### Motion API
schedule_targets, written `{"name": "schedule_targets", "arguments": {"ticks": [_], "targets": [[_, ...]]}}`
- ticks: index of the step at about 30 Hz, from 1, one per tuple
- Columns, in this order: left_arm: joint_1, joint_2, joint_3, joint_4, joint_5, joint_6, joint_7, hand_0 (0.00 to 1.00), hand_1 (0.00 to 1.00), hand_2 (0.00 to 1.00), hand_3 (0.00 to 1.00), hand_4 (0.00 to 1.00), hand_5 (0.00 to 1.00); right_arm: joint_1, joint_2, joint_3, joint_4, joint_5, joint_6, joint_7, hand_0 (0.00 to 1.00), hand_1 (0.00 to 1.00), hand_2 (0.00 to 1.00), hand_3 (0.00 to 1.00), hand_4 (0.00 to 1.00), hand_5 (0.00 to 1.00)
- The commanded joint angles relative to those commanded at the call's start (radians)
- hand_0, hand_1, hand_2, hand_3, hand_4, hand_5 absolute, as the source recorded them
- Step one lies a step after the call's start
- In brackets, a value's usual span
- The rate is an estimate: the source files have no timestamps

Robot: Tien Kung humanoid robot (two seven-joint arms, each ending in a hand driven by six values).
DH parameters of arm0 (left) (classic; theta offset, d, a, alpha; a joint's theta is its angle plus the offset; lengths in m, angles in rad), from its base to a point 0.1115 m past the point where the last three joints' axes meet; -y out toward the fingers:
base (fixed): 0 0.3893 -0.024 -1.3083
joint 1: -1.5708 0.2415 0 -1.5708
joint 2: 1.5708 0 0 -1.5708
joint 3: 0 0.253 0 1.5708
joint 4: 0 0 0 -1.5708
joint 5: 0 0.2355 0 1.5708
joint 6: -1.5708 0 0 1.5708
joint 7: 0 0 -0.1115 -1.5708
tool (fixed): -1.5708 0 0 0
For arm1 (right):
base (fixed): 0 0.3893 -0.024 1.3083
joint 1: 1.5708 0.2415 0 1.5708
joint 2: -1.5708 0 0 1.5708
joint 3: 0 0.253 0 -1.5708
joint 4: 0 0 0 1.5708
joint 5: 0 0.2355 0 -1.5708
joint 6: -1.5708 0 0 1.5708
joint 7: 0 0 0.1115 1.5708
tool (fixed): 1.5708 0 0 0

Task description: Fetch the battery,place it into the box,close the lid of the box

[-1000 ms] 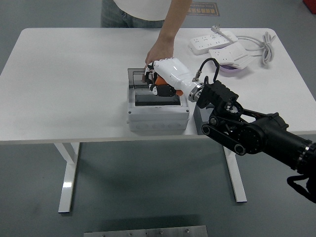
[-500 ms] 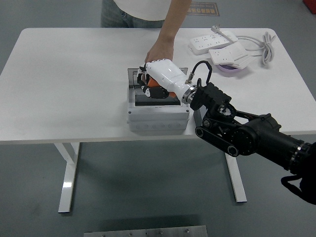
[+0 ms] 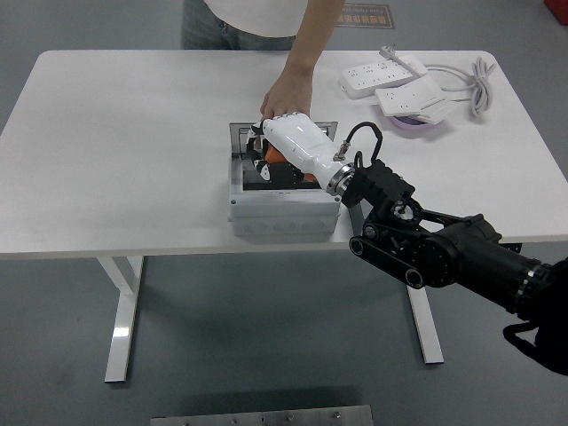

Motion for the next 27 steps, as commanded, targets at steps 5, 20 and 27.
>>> {"name": "schedule_targets", "arguments": {"ticks": [5, 20, 27], "targets": [[-0.002, -0.001, 0.000, 0.000, 0.002, -0.002, 0.000, 0.663, 0.740, 0.719, 0.625, 0.697, 0.292, -0.003, 0.003, 0.002, -0.009, 0.006, -0.004, 0.001, 0.181, 0.252, 0.264, 0.323, 0.276, 0.157], [-0.014, -0.001, -0.005, 0.000, 0.017, -0.007, 0.003, 0.663, 0.740, 0.718, 0.626, 0.699, 0.294, -0.007, 0.014, 0.006, -0.063, 0.028, -0.009, 0.000, 0.180, 0.253, 0.265, 0.325, 0.268, 0.158], [-0.013, -0.002, -0.008, -0.001, 0.022, -0.007, 0.006, 0.663, 0.739, 0.718, 0.627, 0.700, 0.294, -0.004, 0.012, 0.010, -0.065, 0.032, -0.012, 0.002, 0.181, 0.253, 0.266, 0.326, 0.265, 0.158]]}}
